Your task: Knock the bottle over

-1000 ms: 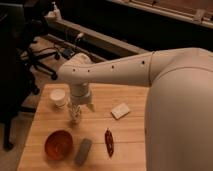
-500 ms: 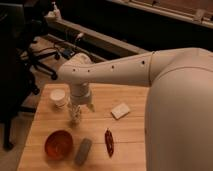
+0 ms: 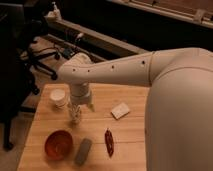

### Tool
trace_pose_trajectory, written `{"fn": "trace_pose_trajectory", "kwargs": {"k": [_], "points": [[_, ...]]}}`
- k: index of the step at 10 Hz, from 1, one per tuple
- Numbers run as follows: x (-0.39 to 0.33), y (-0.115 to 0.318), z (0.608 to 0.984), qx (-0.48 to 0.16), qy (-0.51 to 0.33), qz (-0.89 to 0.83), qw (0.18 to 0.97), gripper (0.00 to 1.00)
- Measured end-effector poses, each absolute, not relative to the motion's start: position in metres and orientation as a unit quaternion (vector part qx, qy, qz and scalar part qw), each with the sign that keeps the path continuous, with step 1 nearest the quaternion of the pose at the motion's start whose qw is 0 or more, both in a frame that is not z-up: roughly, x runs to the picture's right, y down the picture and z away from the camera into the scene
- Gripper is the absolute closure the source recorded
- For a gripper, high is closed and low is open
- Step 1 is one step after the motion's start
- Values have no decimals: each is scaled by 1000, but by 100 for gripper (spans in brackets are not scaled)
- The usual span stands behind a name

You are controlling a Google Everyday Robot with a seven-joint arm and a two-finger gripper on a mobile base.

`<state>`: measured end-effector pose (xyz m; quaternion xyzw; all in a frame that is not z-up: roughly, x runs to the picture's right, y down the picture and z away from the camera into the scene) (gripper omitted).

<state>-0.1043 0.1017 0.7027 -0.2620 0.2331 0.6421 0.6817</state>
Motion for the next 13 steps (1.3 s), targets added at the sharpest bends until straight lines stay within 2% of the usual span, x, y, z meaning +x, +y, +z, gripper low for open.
{"fn": "trace_pose_trajectory", "kwargs": {"k": [13], "points": [[-116,102,702,-277,216,635,688,35]]}}
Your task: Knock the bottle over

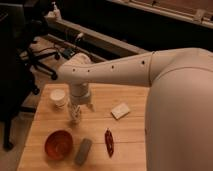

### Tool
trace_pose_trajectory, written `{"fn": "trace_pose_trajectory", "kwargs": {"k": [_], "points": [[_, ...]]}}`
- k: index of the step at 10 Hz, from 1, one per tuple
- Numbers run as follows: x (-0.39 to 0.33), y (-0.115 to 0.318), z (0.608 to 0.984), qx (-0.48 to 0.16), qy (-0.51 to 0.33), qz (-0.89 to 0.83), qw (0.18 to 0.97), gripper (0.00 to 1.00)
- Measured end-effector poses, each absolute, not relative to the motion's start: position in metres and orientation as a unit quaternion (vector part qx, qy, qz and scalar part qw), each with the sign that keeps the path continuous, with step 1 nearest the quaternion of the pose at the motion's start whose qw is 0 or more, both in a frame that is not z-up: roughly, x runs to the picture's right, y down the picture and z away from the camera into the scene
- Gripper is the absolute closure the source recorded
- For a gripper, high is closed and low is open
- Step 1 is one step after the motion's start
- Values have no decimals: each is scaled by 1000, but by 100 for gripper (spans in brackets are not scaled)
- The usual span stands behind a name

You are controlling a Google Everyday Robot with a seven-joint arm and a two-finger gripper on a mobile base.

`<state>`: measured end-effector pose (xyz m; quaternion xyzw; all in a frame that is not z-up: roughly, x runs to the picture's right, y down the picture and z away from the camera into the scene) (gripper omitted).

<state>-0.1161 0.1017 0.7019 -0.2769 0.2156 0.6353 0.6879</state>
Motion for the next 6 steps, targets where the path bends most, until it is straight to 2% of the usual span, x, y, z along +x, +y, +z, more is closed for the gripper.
{"fn": "trace_pose_trajectory", "kwargs": {"k": [6], "points": [[-198,99,690,-338,144,568,736,35]]}}
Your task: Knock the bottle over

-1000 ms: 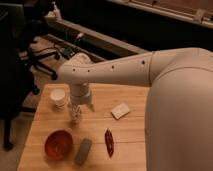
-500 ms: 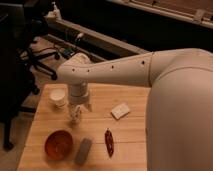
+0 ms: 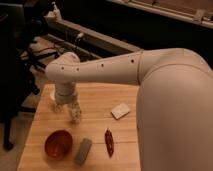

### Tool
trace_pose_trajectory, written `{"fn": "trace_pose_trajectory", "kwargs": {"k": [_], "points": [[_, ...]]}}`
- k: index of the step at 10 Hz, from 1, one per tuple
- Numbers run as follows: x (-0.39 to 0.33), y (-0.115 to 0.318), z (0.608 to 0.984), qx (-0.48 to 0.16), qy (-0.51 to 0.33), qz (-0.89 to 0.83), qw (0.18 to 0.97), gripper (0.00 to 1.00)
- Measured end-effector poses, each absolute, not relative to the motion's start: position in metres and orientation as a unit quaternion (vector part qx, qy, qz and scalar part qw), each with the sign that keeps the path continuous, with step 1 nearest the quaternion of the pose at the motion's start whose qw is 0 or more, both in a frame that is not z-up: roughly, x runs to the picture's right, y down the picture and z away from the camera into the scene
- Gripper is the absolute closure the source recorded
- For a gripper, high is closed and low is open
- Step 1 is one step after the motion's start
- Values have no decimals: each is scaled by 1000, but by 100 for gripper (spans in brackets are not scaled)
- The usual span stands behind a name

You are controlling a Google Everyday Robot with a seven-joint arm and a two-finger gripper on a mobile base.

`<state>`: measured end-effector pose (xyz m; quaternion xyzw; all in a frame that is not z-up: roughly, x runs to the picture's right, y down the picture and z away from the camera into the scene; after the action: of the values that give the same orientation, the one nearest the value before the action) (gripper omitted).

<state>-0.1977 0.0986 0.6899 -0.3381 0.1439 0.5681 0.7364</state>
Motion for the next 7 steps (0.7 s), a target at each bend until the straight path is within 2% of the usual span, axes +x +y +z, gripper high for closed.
{"fn": "trace_pose_trajectory", "kwargs": {"k": [4,7], "points": [[-258,102,673,-386,117,500,767,35],[-284,87,683,-389,102,477,782,35]]}}
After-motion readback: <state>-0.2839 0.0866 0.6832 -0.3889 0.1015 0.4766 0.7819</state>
